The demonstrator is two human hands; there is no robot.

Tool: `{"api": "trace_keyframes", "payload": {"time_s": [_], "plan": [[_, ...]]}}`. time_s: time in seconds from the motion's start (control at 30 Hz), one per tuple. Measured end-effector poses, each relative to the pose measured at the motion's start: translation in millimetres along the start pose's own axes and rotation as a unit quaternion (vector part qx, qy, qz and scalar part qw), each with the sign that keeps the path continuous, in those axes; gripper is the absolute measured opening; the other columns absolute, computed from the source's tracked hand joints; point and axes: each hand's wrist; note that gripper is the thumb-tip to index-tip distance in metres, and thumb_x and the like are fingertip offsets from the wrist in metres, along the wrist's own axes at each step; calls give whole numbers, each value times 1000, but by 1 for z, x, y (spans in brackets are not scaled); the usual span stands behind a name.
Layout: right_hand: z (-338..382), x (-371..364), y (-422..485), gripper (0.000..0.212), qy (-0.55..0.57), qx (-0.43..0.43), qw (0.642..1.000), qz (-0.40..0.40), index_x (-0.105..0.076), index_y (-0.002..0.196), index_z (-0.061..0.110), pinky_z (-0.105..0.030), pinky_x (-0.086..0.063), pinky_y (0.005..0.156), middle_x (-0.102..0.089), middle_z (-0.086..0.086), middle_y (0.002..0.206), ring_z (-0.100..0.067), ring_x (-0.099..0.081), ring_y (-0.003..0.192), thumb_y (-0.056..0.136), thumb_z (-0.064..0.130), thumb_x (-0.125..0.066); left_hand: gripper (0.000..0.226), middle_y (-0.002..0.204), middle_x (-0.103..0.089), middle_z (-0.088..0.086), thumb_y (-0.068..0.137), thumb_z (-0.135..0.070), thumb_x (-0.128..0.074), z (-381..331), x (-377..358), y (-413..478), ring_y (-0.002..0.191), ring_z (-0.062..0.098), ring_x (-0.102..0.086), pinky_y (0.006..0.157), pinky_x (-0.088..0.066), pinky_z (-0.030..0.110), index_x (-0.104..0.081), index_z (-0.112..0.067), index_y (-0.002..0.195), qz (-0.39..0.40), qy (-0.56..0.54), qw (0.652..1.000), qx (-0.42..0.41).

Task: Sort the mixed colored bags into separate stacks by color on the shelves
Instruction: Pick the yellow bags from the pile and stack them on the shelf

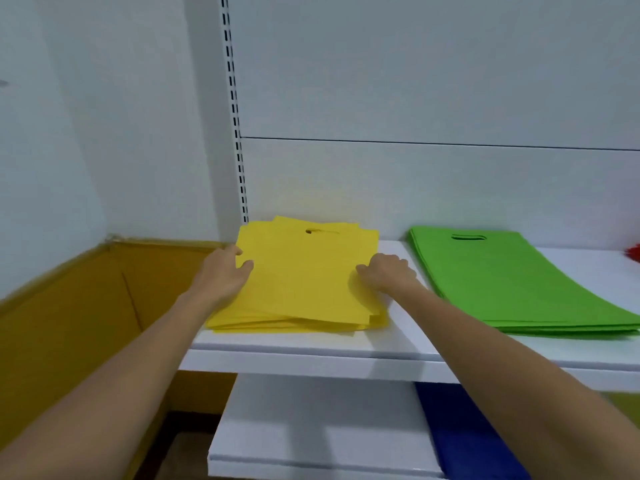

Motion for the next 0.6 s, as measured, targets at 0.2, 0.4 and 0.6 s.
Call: {"api": "trace_keyframes", "payload": {"time_s": [0.2,0.4,0.6], "plan": [[32,-30,-4,36,6,-19,995,-101,-44,124,4,-41,-32,97,-42,-14,130,-32,-37,123,97,27,-36,42,113,-57,20,94,-38,-43,-3,-19,24,104,37,-52,77,-41,38,-57,1,103,6,70,997,42],[33,-41,5,28,-17,26,984,-176,-44,114,4,-41,-37,87,-49,-14,119,-33,-42,113,94,23,-39,45,124,-45,19,92,-40,-44,-1,-38,20,115,36,-39,94,-33,40,-51,-1,115,-29,118,991,46],[35,-42,3,24,-48,46,976,-205,-45,110,3,-38,-35,78,-58,-15,107,-33,-48,104,93,19,-40,40,111,-59,11,95,-39,-41,3,-36,20,113,31,-42,91,-32,37,-63,-5,97,-53,150,987,12]]}}
Point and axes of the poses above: each hand's wrist, its own y-axis towards the middle knuckle, its own x-axis out of the back of the hand, z = x × y
